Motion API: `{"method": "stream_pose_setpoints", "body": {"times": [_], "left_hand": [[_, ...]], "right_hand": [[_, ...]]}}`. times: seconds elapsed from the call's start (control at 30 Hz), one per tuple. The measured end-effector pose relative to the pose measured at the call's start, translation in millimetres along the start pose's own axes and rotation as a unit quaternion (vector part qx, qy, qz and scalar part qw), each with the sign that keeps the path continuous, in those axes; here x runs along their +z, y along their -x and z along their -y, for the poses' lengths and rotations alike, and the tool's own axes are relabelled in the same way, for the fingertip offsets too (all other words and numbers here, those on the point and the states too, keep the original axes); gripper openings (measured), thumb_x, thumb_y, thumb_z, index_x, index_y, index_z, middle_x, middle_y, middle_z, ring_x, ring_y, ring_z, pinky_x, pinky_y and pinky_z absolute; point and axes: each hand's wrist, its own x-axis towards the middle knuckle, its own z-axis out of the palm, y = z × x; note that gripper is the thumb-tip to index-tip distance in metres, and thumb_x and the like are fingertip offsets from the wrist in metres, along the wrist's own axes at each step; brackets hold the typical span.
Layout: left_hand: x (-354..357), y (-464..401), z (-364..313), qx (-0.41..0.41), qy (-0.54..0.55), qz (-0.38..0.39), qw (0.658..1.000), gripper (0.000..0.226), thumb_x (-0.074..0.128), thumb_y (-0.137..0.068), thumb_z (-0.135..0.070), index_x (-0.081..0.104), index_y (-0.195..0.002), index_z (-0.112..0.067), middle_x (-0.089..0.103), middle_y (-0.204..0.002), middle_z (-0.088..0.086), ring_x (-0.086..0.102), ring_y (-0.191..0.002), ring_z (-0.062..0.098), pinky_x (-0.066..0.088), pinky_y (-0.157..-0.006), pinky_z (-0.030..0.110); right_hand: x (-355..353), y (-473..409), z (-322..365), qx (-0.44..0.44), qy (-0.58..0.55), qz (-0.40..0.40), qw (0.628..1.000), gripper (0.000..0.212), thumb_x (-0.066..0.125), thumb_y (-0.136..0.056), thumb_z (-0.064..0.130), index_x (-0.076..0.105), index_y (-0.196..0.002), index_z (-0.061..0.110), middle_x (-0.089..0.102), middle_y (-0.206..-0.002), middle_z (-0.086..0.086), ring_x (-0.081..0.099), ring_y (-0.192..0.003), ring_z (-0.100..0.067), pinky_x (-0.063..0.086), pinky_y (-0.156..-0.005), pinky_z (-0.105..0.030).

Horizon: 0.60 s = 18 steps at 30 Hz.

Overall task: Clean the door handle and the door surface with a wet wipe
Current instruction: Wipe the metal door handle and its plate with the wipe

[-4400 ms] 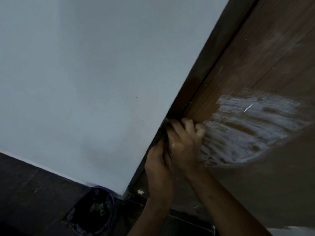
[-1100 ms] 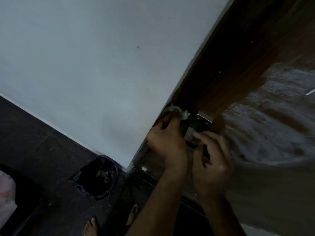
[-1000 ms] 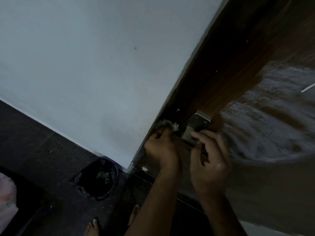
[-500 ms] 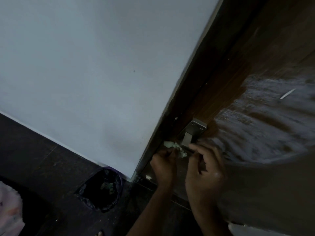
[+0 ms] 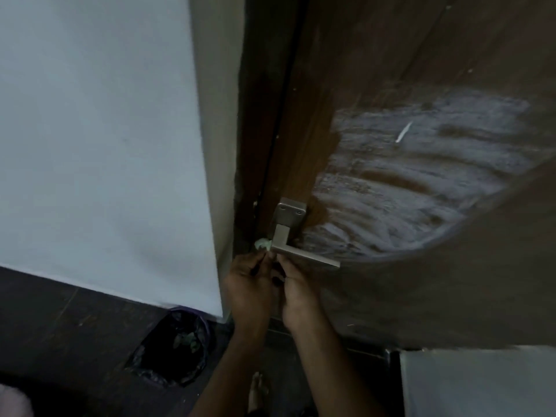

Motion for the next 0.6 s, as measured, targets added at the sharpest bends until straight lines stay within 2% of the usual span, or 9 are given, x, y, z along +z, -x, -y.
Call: {"method": "stream_pose_setpoints", "body": {"times": [0.1, 0.17, 0.23, 0.3, 0.37, 0.43, 0.5, 0.53, 0.6], "left_hand": [[-2.5, -2.0, 2.9, -0.004, -0.045, 0.01, 0.999, 0.026, 0.075, -0.085, -0.018, 0.07, -0.081, -0.043, 0.066, -0.083, -0.025, 0.062, -0.079, -0.016, 0.04, -0.067, -0.002], [-2.9, -2.7, 4.6, -0.003, -0.058, 0.015, 0.998, 0.021, 0.075, -0.085, -0.018, 0.074, -0.088, -0.039, 0.07, -0.085, -0.02, 0.065, -0.082, -0.007, 0.043, -0.071, 0.004], [-0.8, -3.6, 5.4, -0.006, -0.072, 0.013, 0.997, 0.022, 0.075, -0.085, -0.017, 0.074, -0.088, -0.039, 0.072, -0.088, -0.013, 0.064, -0.081, -0.005, 0.041, -0.069, 0.001], [2.3, -4.0, 4.2, -0.006, -0.089, 0.015, 0.996, 0.024, 0.074, -0.085, -0.017, 0.073, -0.087, -0.041, 0.073, -0.091, -0.009, 0.064, -0.08, -0.001, 0.041, -0.07, 0.001], [5.2, -3.8, 4.5, -0.015, -0.087, 0.039, 0.995, 0.018, 0.073, -0.086, -0.016, 0.077, -0.091, -0.033, 0.075, -0.095, -0.004, 0.068, -0.086, 0.011, 0.051, -0.08, 0.02], [5.7, -2.1, 4.5, -0.017, -0.089, 0.057, 0.994, 0.018, 0.07, -0.087, -0.014, 0.08, -0.1, -0.022, 0.076, -0.099, -0.003, 0.069, -0.092, 0.017, 0.054, -0.088, 0.032], [5.8, -1.3, 5.8, -0.022, -0.081, 0.048, 0.995, 0.019, 0.07, -0.088, -0.013, 0.079, -0.104, -0.017, 0.074, -0.093, -0.01, 0.069, -0.09, 0.015, 0.052, -0.087, 0.03], [6.2, -1.0, 6.0, -0.026, -0.077, 0.041, 0.996, 0.018, 0.069, -0.089, -0.014, 0.08, -0.103, -0.016, 0.073, -0.088, -0.013, 0.068, -0.085, 0.012, 0.051, -0.084, 0.026], [6.0, -1.5, 5.7, -0.035, -0.074, 0.04, 0.996, 0.015, 0.068, -0.09, -0.013, 0.081, -0.096, -0.017, 0.071, -0.075, -0.021, 0.064, -0.073, 0.002, 0.048, -0.076, 0.022]], "right_hand": [[-1.4, -6.2, 0.5, 0.038, -0.021, -0.016, 0.999, 0.021, 0.062, -0.098, 0.029, 0.075, -0.085, 0.018, 0.079, -0.069, 0.002, 0.075, -0.059, -0.01, 0.054, -0.05, -0.022], [-2.7, -10.0, -1.4, 0.036, -0.041, -0.005, 0.999, 0.022, 0.066, -0.096, 0.029, 0.079, -0.082, 0.018, 0.08, -0.074, -0.001, 0.076, -0.064, -0.012, 0.056, -0.054, -0.024], [-1.8, -10.8, -3.2, 0.034, -0.053, 0.003, 0.998, 0.017, 0.067, -0.095, 0.027, 0.079, -0.09, 0.016, 0.081, -0.082, -0.004, 0.077, -0.073, -0.015, 0.057, -0.063, -0.027], [-1.4, -13.0, -2.9, 0.033, -0.066, -0.008, 0.997, 0.015, 0.067, -0.096, 0.023, 0.077, -0.099, 0.013, 0.08, -0.083, -0.005, 0.076, -0.075, -0.017, 0.057, -0.063, -0.027], [-3.9, -18.4, -1.9, 0.042, -0.1, -0.034, 0.994, 0.013, 0.067, -0.096, 0.018, 0.075, -0.101, 0.009, 0.079, -0.077, -0.006, 0.075, -0.07, -0.019, 0.057, -0.056, -0.025], [-10.3, -20.9, 2.3, 0.054, -0.162, -0.075, 0.982, 0.013, 0.063, -0.098, 0.011, 0.072, -0.089, 0.008, 0.076, -0.069, -0.009, 0.072, -0.061, -0.021, 0.056, -0.049, -0.027], [-26.2, -24.4, 10.4, 0.029, -0.228, -0.136, 0.964, 0.012, 0.061, -0.098, 0.004, 0.07, -0.091, 0.007, 0.072, -0.069, -0.007, 0.068, -0.057, -0.018, 0.054, -0.049, -0.027], [-35.7, -24.5, 15.1, 0.002, -0.263, -0.167, 0.95, 0.01, 0.062, -0.097, 0.001, 0.069, -0.101, 0.005, 0.07, -0.07, -0.005, 0.067, -0.055, -0.014, 0.053, -0.048, -0.026], [-51.5, -26.0, 19.7, -0.048, -0.335, -0.193, 0.921, 0.022, 0.065, -0.093, -0.006, 0.064, -0.112, 0.006, 0.068, -0.081, -0.003, 0.068, -0.056, -0.009, 0.053, -0.052, -0.021]]}}
